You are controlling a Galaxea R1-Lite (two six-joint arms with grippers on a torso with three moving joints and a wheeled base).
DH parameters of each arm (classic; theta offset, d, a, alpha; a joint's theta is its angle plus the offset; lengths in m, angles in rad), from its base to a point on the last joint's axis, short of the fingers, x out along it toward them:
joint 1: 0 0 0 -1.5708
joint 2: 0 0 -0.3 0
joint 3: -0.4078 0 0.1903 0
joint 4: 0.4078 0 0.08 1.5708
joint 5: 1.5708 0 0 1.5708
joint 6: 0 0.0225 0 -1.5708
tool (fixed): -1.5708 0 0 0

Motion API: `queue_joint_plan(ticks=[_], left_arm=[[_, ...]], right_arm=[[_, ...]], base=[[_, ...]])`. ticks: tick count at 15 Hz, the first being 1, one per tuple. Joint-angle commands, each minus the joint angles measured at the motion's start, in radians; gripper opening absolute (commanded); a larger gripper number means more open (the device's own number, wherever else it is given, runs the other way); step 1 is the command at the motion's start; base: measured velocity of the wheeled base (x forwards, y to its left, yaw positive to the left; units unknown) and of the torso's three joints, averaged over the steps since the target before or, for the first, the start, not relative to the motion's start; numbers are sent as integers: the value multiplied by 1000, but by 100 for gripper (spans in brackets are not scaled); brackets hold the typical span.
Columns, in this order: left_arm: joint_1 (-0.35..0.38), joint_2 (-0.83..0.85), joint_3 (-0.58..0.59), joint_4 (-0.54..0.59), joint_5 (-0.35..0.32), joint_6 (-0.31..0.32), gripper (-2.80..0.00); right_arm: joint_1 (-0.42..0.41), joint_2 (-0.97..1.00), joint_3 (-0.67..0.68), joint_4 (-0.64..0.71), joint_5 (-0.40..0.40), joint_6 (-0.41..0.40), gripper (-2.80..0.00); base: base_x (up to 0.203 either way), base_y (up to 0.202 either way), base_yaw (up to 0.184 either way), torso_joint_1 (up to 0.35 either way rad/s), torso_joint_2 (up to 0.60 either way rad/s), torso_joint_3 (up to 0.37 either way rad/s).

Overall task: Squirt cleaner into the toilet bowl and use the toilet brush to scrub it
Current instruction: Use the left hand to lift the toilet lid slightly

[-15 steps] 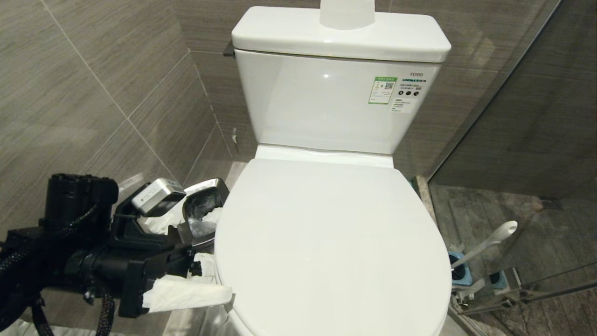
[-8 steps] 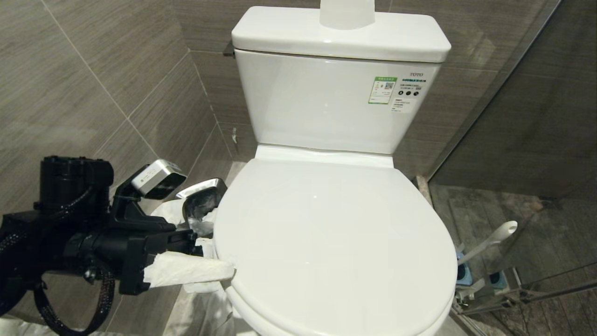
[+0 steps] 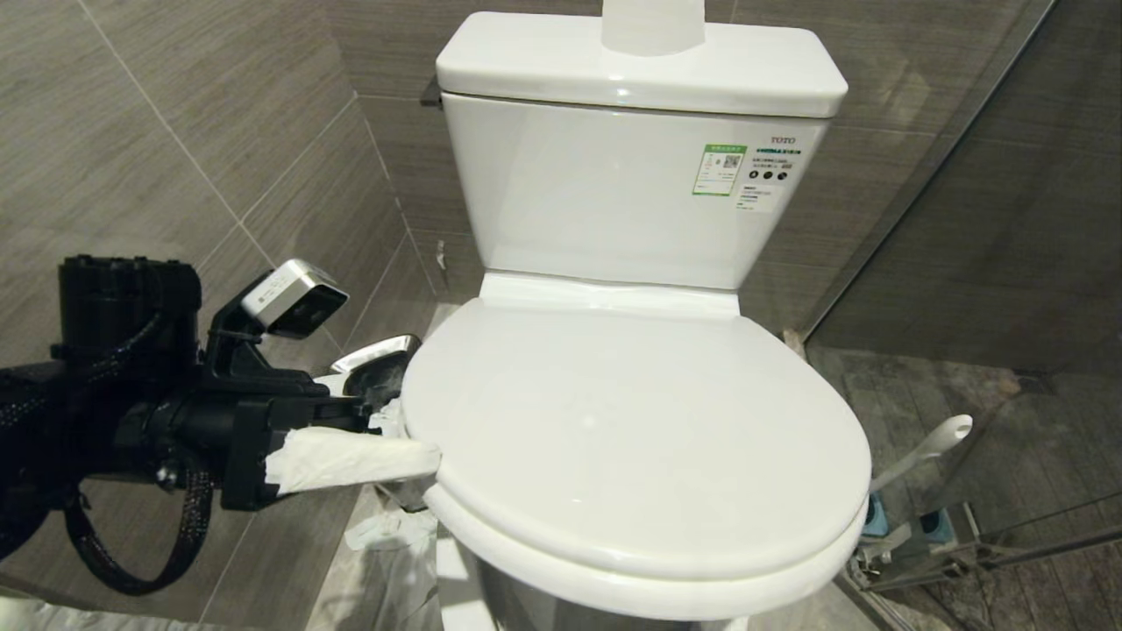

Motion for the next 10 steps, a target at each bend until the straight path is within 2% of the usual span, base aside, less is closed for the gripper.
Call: queue_joint_plan(ticks=[1,7,8,10], left_arm=[[0,1,-22,-3,-5,-23,0],[5,-19,-25,-5,-7,-33,0],[5,-26,-29,-5,-7,-48,0],[4,-34,-41,-5,-8,-127,0]], right_arm=[[0,0,0,0,1,-1,-280],[0,0,0,0,1,0,-280],[0,0,0,-1,1,-1,-280],[0,0,0,0,1,-1,-280]], base=[[0,0,0,0,0,0],[0,0,0,0,0,0],[0,0,0,0,0,0],[0,0,0,0,0,0]])
